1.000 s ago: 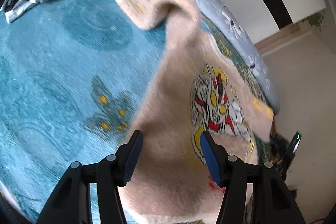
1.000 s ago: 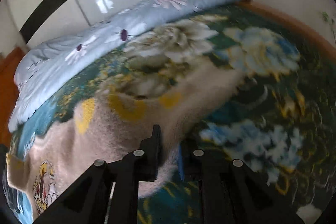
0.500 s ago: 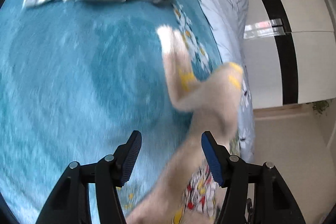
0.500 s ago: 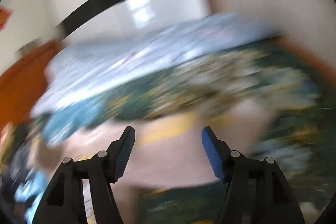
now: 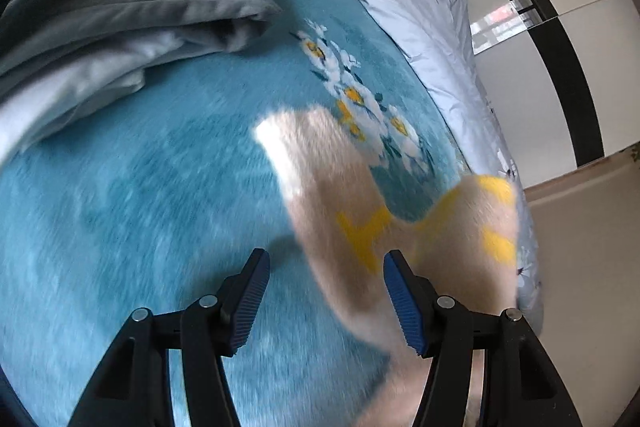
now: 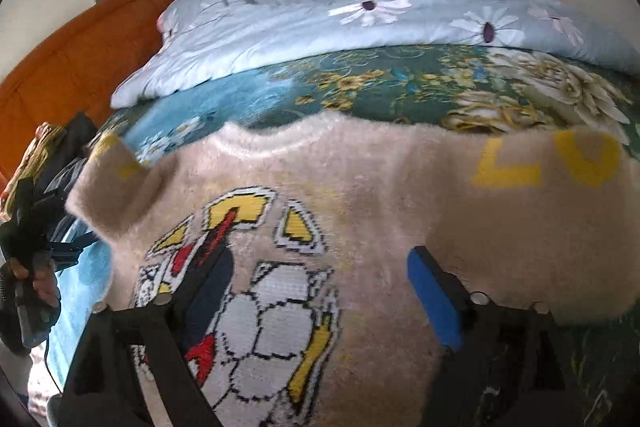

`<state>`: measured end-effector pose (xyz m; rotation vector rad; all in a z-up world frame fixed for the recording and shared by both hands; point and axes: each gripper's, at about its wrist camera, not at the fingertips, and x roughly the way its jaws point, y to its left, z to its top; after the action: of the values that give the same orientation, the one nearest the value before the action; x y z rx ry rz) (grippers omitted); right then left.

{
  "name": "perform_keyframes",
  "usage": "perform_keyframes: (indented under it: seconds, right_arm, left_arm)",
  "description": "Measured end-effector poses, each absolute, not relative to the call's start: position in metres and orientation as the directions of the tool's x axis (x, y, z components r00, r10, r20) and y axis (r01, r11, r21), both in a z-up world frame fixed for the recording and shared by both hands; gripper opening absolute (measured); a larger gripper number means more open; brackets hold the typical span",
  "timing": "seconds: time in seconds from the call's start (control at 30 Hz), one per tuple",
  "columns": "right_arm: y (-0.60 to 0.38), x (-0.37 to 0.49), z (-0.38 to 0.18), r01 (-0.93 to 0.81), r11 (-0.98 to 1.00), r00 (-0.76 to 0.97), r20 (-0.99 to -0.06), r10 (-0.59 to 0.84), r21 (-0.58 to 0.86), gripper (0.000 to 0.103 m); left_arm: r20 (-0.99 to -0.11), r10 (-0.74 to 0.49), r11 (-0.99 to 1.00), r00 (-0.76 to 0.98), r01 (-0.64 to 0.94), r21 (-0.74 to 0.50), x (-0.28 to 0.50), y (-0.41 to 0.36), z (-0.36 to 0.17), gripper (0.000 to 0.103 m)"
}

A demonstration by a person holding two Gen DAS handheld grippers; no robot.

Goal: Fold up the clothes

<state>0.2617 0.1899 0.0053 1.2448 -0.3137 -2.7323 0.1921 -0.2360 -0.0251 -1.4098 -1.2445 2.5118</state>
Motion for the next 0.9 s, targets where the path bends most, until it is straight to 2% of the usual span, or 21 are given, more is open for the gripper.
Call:
perform_keyframes:
  seconds: [0.07,0.23,0.3,0.37,0.4,0.43,0.47,0.7,0.9]
  right_arm:
    - [0.191,0.263,0.000,0.006,-0.974,-0.653,-0.736,-0.176,0.228,0.103]
    - [0.183,0.263,-0.006,-0.020,-0.987,-0.658,-0.745,-0.105,0.157,0.103]
    - [0.180,0.262,-0.007,-0.023,-0.990,-0.658,-0.748,-0.089,0.138,0.103]
    - [0.179,0.263,-0.008,-0.027,-0.991,-0.659,-0.748,-0.080,0.131,0.103]
    - [0.179,0.263,-0.008,-0.031,-0.991,-0.660,-0.747,-0.079,0.131,0.103]
    - [0.179,0.263,-0.009,-0.034,-0.991,-0.660,-0.747,-0.077,0.132,0.103]
    - [0.180,0.262,-0.009,-0.036,-0.990,-0.661,-0.747,-0.077,0.134,0.103]
    - [0.178,0.263,-0.009,-0.043,-0.990,-0.663,-0.745,-0.070,0.131,0.103]
    - [0.179,0.263,-0.008,-0.042,-0.990,-0.663,-0.745,-0.072,0.134,0.103]
  left_arm:
    - [-0.713,0.349,-0.699,-0.608,0.338,-0.630,0.184,-0.236,-0.026,0.063]
    - [-0.698,0.332,-0.701,-0.634,0.329,-0.632,0.171,-0.241,-0.029,0.062]
    - [-0.705,0.310,-0.710,-0.638,0.337,-0.618,0.168,-0.241,-0.029,0.058]
    - [-0.713,0.287,-0.720,-0.640,0.346,-0.601,0.164,-0.241,-0.030,0.038]
    - [-0.716,0.277,-0.726,-0.640,0.349,-0.593,0.164,-0.241,-0.029,0.034]
    - [-0.720,0.268,-0.731,-0.640,0.351,-0.585,0.163,-0.241,-0.029,0.019]
    - [-0.723,0.260,-0.736,-0.640,0.353,-0.577,0.163,-0.241,-0.028,0.012]
    - [-0.686,0.130,-0.815,-0.716,0.318,-0.485,0.182,-0.248,0.006,0.009]
    - [-0.641,-0.129,-0.859,-0.757,0.408,-0.309,0.199,-0.293,0.062,0.009]
